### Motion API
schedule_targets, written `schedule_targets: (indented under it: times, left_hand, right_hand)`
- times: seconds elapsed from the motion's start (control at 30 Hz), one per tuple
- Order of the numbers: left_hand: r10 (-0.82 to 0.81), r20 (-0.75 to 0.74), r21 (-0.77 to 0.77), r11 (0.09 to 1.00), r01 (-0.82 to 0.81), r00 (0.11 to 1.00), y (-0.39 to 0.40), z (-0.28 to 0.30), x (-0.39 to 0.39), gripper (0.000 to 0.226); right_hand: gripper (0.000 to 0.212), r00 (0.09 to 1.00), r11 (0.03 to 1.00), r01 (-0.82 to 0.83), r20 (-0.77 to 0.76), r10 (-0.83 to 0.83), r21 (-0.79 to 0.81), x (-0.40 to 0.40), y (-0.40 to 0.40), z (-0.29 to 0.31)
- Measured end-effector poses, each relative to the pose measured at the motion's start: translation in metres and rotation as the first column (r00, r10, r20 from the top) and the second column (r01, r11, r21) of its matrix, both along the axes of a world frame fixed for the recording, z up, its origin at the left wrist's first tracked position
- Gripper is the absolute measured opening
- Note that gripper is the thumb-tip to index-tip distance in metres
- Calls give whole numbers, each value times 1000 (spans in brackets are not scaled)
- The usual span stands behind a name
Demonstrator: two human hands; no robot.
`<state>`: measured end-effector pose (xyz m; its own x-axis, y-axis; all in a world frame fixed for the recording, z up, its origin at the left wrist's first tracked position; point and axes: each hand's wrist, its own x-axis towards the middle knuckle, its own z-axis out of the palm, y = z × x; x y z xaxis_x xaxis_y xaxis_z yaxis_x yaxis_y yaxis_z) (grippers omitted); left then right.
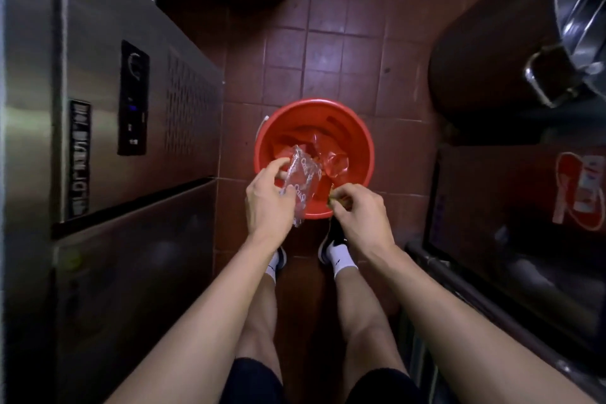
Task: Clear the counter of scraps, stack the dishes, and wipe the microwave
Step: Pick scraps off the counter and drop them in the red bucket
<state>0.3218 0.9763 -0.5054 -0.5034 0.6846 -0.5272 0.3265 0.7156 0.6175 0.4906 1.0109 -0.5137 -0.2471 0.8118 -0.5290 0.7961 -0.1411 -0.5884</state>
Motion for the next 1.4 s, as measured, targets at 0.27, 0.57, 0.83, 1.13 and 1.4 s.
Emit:
schedule_targets:
  times: [0.27,0.57,0.83,1.13,1.4]
  left_hand:
    - [-42,-80,-76,996,35,996,15,-78,8,32]
    - [-90,-69,-84,993,84,994,24,-121,19,36]
    - [-252,45,-217,942,256,967,25,-151,29,55]
    - [-238,201,-269,919,287,950,23,-176,26,63]
    - [-220,168,-253,932,258,961,17,-184,11,57]
  right_hand:
    - [13,1000,999,-1,-15,0,-50,13,17,-77]
    - [13,999,997,26,-32,-28,-69,10,26,-126]
    - [12,1000,997,5,-8,-6,-73,10,39,-148]
    - [11,1000,997,-16,11,17,-80,4,47,-168]
    - [9,999,993,-35,35,40,-115,-1,47,-178]
